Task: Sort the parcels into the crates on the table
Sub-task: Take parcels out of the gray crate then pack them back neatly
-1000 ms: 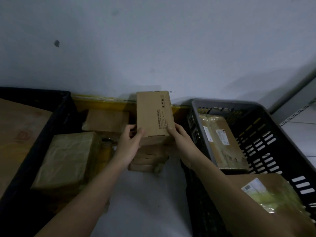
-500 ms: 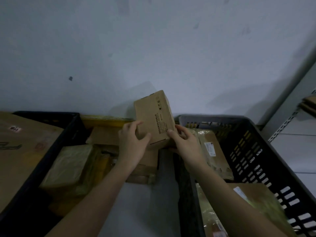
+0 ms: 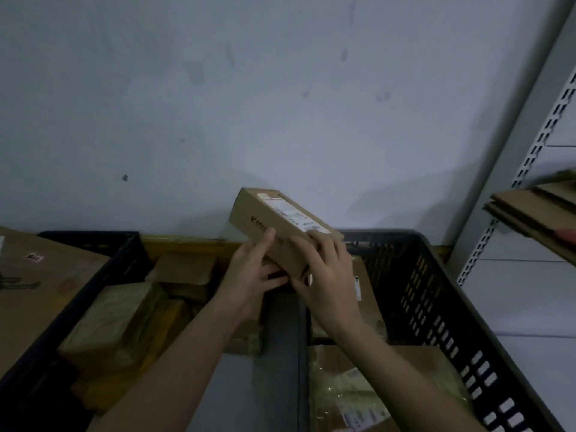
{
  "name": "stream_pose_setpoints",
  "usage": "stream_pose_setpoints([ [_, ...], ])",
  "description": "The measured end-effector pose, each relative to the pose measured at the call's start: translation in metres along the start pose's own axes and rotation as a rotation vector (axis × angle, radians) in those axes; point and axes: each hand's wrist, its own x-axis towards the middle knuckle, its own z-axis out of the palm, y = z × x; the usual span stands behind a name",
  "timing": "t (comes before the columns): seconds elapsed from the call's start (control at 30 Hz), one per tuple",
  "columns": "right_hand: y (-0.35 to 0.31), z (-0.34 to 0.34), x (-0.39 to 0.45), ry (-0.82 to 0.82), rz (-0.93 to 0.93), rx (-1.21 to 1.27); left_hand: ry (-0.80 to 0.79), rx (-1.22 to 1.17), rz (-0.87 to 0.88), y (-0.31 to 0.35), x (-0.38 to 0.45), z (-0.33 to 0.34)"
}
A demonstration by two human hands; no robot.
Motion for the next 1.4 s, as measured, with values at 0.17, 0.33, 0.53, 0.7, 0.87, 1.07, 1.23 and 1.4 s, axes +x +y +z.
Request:
stream_pose_setpoints([
  [0.17, 0.019, -0.022, -0.011, 0.034, -0.187, -0.123, -0.016, -0.074, -0.067, -0.01, -0.006, 0.027],
  [0.33, 0.043, -0.05, -0.023, -0.078, -0.229, -0.127, 0.027, -0.037, -0.077, -0.026, -0.003, 0.055],
  [0.53, 0.071, -0.081, -0.035, -0.111, 0.192, 0.105, 0.006, 0.008, -0.04, -0.047, -0.001, 0.072],
  [0.7, 0.094, -0.096, -0.034, -0.156, 0.905, 0.777, -0.144, -0.046, -0.065, -0.06, -0.001, 0.081],
  [0.87, 0.106, -0.103, -0.042, -0.172, 1.074, 1.217, -0.238, -0.042, -0.1, -0.065, 0.001, 0.096],
  [1.07, 0.131, -0.118, -0.041, -0.123, 1.15, 1.129, -0.199, 0.005, 0.009, -0.046, 0.017, 0.073],
  [1.23, 0.145, -0.132, -0.036, -0.241, 1.099, 1.0, -0.357, 0.362, -0.072, -0.04, 0.026, 0.048],
  [1.4, 0.144, -0.132, -0.037, -0.246, 1.117, 0.966, -0.262, 0.266, -0.075, -0.05, 0.026, 0.051],
])
